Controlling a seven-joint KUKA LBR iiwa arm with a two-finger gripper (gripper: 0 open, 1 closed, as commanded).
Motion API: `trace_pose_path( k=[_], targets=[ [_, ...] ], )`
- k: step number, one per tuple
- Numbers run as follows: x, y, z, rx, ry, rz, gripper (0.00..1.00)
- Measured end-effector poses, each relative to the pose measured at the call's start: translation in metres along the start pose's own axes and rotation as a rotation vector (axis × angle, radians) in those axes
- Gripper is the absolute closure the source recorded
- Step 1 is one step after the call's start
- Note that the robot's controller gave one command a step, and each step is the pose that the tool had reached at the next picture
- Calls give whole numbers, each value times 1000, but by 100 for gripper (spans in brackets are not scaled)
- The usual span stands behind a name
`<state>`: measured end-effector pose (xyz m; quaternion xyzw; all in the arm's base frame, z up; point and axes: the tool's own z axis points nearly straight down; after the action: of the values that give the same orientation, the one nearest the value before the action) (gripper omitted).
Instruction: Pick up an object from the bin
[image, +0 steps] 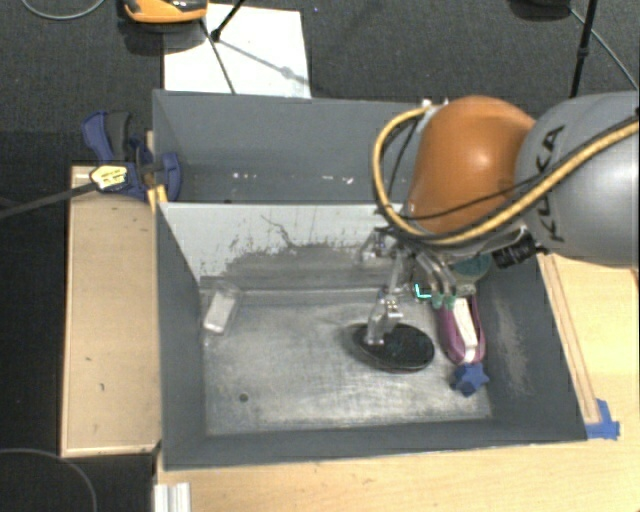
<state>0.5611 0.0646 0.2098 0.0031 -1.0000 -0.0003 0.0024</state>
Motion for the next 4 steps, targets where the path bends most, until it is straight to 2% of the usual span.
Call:
trace_pose_path(
  k=[1, 2, 3, 4],
  targets=[
    [5, -49, 125, 1, 0, -258, 0],
    [3, -47, 122, 0, -6, -256, 100],
    [16, -45, -12, 2, -15, -310, 100],
    [17, -45, -7, 1, -7, -307, 0]
  ],
)
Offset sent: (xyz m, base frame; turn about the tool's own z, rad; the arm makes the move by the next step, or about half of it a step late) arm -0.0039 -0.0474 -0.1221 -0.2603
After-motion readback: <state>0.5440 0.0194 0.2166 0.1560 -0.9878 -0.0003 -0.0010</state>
